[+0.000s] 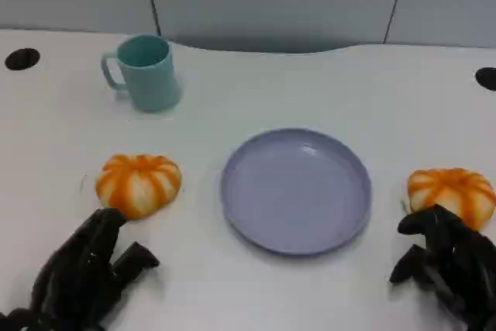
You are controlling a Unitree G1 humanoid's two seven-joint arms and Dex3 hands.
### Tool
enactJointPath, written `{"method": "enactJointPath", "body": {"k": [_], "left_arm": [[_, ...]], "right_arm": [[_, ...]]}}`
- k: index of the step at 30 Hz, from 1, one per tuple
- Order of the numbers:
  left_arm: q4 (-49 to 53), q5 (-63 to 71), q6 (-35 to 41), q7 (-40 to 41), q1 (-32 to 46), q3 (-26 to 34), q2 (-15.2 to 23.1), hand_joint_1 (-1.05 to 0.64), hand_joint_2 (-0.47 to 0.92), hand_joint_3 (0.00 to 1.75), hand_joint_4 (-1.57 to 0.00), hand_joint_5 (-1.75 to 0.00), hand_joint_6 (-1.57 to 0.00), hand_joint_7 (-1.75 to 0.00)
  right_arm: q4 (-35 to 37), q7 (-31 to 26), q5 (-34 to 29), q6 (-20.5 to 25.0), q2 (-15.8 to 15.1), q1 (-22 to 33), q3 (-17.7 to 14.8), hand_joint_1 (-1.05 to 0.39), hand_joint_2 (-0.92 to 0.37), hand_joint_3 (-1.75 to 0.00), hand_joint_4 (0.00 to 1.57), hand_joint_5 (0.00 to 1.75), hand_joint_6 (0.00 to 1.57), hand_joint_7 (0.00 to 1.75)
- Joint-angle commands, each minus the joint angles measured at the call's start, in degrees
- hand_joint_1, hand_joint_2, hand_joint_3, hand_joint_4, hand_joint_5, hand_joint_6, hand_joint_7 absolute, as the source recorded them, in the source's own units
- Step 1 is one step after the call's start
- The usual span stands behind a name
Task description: Grasp the bread from the table and place it into the plate.
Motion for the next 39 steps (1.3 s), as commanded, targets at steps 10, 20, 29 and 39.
{"method": "enactJointPath", "body": {"k": [10, 20, 29, 39], "left_arm": [[-0.33, 0.0, -0.5, 0.1, 0.3, 0.53, 0.98, -0.43, 0.92, 0.34, -0.5, -1.75, -0.27, -1.7], [-0.78, -0.64, 0.11, -0.38, 0.23, 0.91, 1.31, -0.43, 0.92, 0.31, -0.52, -1.75, -0.35, -1.65], [-8.85, 7.07, -20.82, 1.18, 2.65, -1.44, -0.78, -0.5, 0.92, 0.32, -0.55, -1.75, -0.33, -1.72], [-17.72, 68.66, -56.24, 38.64, -3.06, -10.39, 13.69, -0.55, 0.92, 0.25, -0.5, -1.74, -0.42, -1.53]], "right_arm": [[-0.71, -0.33, -0.32, 0.36, -0.43, 0.48, -0.35, -0.33, -0.92, -0.58, 0.65, 1.75, 0.44, 1.69], [-1.28, -0.81, -0.73, 0.53, -0.11, 0.73, 0.06, -0.33, -0.92, -0.57, 0.65, 1.75, 0.44, 1.69], [-2.44, -1.83, -1.47, 1.0, 0.91, 1.25, 1.0, -0.34, -0.92, -0.57, 0.62, 1.75, 0.42, 1.69], [-2.14, -2.42, -1.59, 0.84, 2.14, 0.91, 1.3, -0.33, -0.92, -0.58, 0.61, 1.75, 0.41, 1.7]]}}
